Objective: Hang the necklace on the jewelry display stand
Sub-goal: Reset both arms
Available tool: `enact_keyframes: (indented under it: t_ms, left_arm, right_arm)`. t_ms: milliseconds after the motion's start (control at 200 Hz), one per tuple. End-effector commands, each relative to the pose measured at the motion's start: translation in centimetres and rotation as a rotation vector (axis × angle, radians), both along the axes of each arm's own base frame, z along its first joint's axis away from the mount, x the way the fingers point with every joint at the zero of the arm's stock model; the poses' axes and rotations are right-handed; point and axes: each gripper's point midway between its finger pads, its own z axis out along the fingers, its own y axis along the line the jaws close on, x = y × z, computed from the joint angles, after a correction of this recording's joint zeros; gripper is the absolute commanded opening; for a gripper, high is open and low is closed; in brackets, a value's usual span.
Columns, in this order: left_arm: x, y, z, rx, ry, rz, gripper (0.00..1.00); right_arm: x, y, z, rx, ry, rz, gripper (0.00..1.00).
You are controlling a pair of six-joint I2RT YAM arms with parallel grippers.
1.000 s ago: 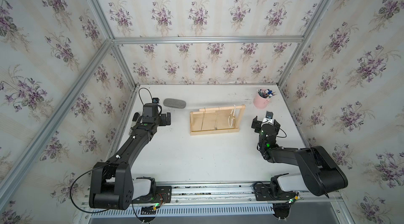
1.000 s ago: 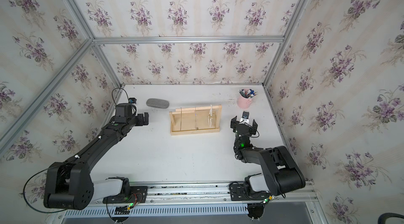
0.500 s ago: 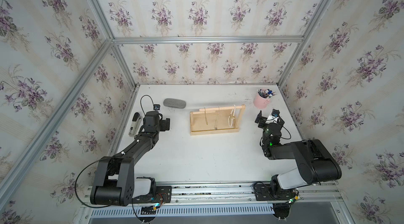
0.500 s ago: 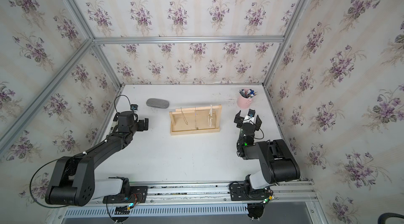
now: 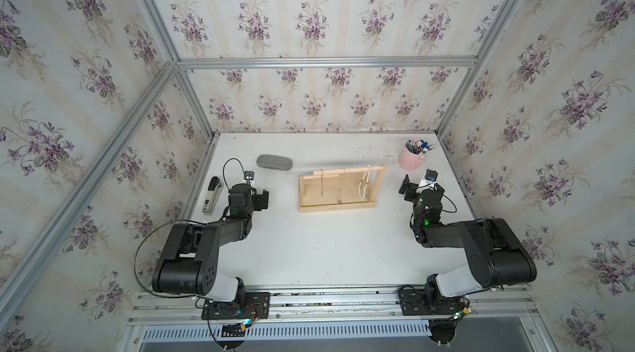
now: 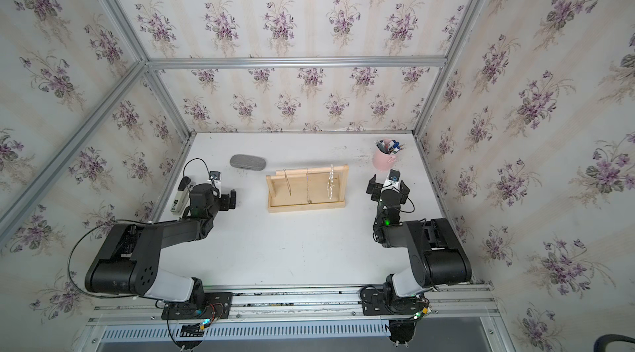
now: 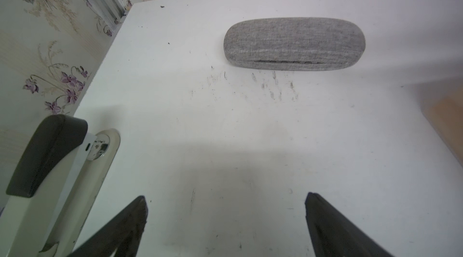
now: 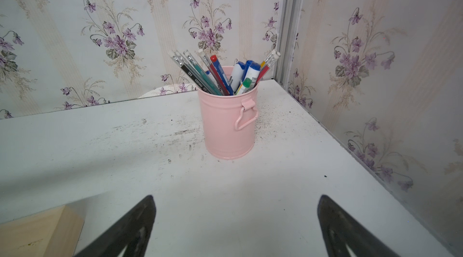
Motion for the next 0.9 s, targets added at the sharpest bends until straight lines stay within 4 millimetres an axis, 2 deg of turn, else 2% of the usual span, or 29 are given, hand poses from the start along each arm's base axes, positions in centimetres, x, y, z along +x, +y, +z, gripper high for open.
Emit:
enact_keyframes:
  t_ms: [0,894]
  left_arm:
    - [1.3,-0.24,1.69,-0.032,-0.069,-0.037,1.0]
    - [1.23,-0.2,1.69,-0.036,-0.065,-0.039,1.0]
  right_arm:
    - [0.05,-0.04,0.03,0.008,-0.003,-0.003,1.0]
    - [0.06,0.0,0.08,0.007,-0.004,-0.001,1.0]
